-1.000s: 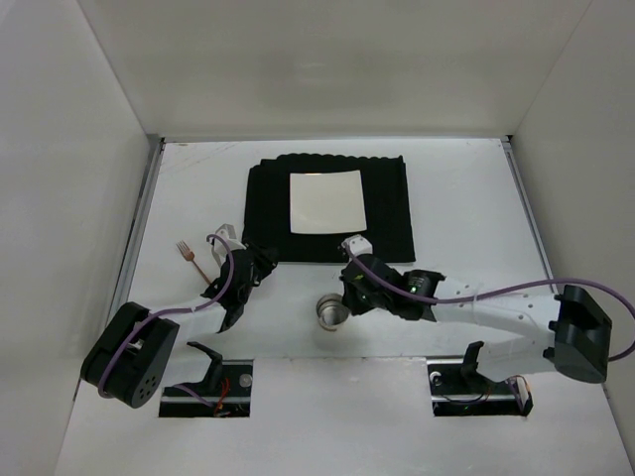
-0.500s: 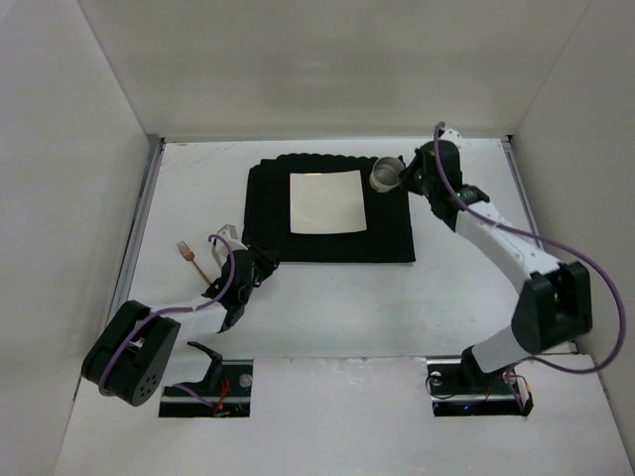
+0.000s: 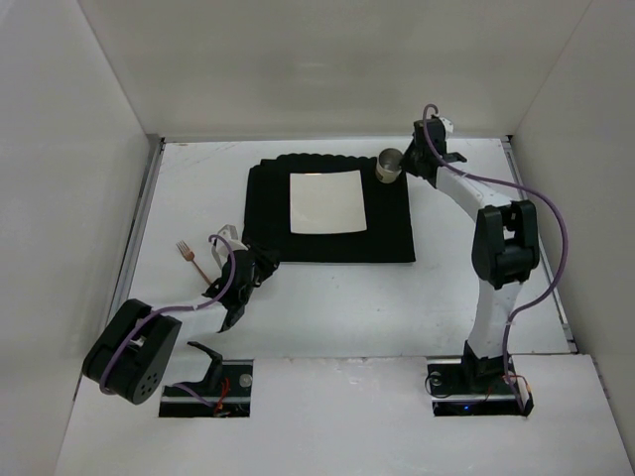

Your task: Set the dinner table for one person

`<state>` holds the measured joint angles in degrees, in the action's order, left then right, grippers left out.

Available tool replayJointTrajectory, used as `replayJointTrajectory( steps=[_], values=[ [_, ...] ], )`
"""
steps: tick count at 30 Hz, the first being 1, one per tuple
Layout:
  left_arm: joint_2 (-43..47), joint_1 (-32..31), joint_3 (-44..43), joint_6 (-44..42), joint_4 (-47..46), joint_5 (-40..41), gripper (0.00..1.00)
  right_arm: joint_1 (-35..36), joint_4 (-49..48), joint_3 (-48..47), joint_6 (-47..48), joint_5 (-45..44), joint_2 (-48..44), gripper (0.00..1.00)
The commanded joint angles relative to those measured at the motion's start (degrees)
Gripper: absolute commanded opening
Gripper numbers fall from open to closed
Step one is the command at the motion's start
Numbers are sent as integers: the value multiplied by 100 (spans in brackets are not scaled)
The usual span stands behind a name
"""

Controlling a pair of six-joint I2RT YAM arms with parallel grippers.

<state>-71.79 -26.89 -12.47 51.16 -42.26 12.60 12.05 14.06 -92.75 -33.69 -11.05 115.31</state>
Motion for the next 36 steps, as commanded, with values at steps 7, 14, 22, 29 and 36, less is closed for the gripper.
replayJointTrajectory(
  steps=[7,14,22,29,36],
  values=[
    [-63,40,-89,70,-274,-12,31,-6,105,-814,-137,-3,430,4],
    [-37,84,-89,53,-274,32,31,12,368,-1131,-190,-29,712,4],
    [33,171,-89,-27,-221,76,31,-6,281,-1035,-252,103,362,37],
    [305,216,-220,-387,164,234,31,20,-578,754,-260,226,-1560,52],
    [1955,93,-765,-834,2946,1251,40,1161,-2240,4296,-340,-406,-4619,22]
  ],
)
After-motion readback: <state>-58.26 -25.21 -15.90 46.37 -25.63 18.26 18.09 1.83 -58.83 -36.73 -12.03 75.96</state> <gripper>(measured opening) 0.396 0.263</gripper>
